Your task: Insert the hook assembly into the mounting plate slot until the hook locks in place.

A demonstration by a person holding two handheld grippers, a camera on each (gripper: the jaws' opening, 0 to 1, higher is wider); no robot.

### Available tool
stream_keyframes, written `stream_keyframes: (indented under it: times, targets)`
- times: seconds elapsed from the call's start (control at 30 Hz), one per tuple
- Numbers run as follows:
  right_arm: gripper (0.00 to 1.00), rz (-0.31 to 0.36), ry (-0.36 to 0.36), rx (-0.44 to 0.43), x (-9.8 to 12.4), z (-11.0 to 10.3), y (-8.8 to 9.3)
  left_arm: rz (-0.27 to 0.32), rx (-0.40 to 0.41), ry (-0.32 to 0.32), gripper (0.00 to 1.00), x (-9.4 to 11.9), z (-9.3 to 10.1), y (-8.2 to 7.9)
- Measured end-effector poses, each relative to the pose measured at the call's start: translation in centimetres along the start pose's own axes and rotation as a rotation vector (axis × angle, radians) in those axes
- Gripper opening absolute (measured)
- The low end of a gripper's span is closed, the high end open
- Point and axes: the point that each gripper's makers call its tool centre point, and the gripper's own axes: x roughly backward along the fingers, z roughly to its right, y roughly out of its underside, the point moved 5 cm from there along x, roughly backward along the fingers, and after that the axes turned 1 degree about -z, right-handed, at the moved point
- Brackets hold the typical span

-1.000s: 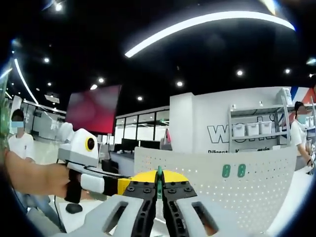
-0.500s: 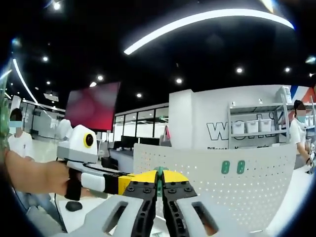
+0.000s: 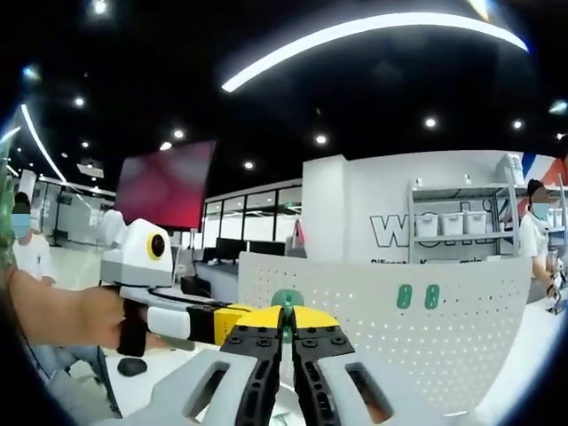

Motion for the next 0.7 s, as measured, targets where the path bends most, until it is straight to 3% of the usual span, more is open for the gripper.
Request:
stream_keyframes:
  times: [0.4,0.7]
  targets:
    - [0.02,-0.067,0.011,0.006,-0.40,-0.21,0.43,-0.013,-0.062,-0.020,0.02,0.17,0.19,-0.13]
    - [0.02,-0.080,0.006,-0.004,-0.40,-0.19,0.44,-0.019,-0.099,-0.019,0.02,0.27,0.28,-0.21]
